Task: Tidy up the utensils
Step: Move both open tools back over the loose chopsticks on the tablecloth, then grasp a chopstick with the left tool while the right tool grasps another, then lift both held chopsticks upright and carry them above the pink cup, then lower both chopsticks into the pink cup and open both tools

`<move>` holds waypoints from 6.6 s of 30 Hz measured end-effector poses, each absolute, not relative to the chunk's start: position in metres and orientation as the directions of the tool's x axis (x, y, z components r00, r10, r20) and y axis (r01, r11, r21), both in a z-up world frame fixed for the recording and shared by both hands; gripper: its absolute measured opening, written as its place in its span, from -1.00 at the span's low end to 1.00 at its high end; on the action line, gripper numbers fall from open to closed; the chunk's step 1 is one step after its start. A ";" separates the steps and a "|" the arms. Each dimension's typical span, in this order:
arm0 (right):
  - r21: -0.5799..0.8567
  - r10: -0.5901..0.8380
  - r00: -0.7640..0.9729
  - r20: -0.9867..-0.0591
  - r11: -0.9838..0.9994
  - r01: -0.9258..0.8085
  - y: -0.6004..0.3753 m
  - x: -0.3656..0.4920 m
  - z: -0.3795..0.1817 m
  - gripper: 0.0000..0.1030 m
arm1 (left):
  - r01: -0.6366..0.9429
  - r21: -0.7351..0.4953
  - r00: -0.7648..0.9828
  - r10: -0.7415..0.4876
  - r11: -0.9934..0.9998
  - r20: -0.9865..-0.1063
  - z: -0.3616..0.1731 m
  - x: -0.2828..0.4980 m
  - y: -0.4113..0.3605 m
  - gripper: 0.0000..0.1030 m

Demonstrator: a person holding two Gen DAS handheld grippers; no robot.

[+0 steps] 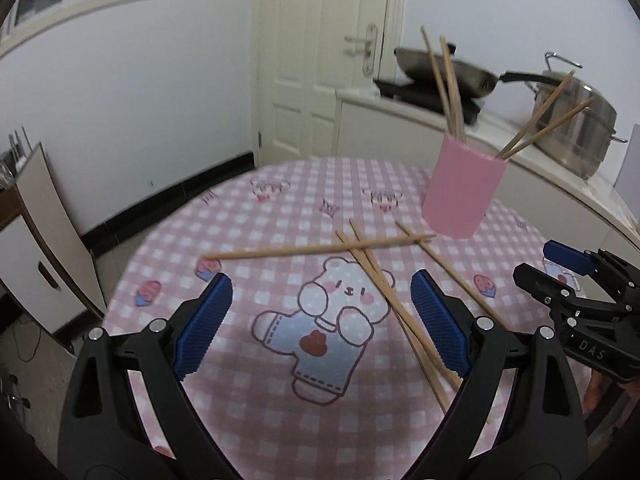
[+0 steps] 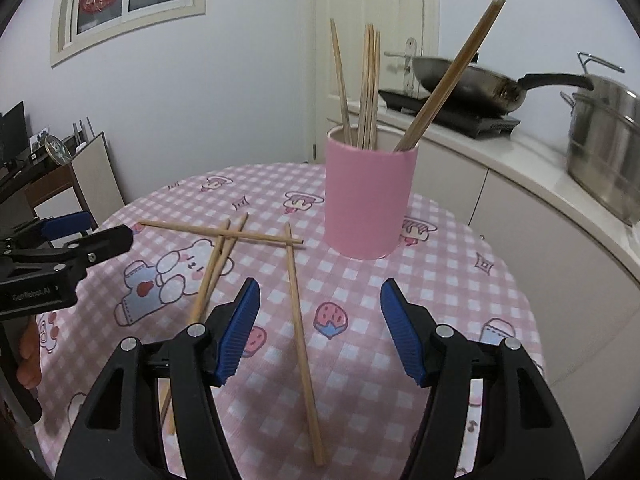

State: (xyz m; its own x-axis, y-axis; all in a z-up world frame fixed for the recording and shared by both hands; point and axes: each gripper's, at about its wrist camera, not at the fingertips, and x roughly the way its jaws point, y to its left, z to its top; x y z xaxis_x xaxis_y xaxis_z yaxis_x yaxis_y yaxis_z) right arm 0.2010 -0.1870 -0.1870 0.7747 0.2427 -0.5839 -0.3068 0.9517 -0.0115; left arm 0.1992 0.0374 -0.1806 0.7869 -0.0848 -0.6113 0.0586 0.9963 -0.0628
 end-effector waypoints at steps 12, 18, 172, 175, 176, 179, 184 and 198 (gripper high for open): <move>0.025 0.267 0.717 -0.643 0.944 -0.329 -0.183 0.235 -0.205 0.16 | 0.103 -0.100 0.610 -0.142 0.990 -0.779 -0.220 0.267 0.012 -0.02; 0.043 0.278 0.682 -0.676 0.939 -0.341 -0.182 0.245 -0.211 0.16 | 0.108 -0.080 0.584 -0.128 0.991 -0.802 -0.228 0.279 0.008 -0.30; 0.037 0.376 0.851 -0.367 0.920 -0.390 -0.227 0.289 0.002 -0.92 | 0.179 -0.206 0.968 -0.209 0.962 -0.136 -0.011 0.325 -0.072 -0.88; 0.045 0.373 0.843 -0.387 0.921 -0.387 -0.229 0.290 -0.008 -0.92 | 0.175 -0.204 0.966 -0.208 0.963 -0.154 -0.025 0.325 -0.071 -0.88; 0.045 0.372 0.841 -0.393 0.921 -0.386 -0.229 0.290 -0.011 -0.92 | 0.176 -0.203 0.964 -0.210 0.963 -0.161 -0.028 0.325 -0.072 -0.88; 0.045 0.370 0.834 -0.409 0.921 -0.386 -0.227 0.288 -0.018 -0.92 | 0.185 -0.201 0.958 -0.222 0.962 -0.180 -0.035 0.323 -0.073 -0.88; 0.035 0.367 0.819 -0.441 0.919 -0.393 -0.221 0.284 -0.030 -0.92 | 0.202 -0.189 0.950 -0.239 0.961 -0.199 -0.042 0.316 -0.073 -0.88; 0.039 0.341 0.814 -0.471 0.930 -0.367 -0.222 0.273 -0.037 -0.91 | 0.226 -0.190 0.928 -0.271 0.955 -0.255 -0.041 0.299 -0.068 -0.87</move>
State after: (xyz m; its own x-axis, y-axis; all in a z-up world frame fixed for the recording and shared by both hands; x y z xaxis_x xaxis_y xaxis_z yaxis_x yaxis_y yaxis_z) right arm 0.2727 -0.2219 -0.0371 0.8138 0.3408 -0.4708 -0.3667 0.9295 0.0391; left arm 0.2989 -0.0678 -0.0409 0.9283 -0.2708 -0.2547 0.2264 0.9552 -0.1905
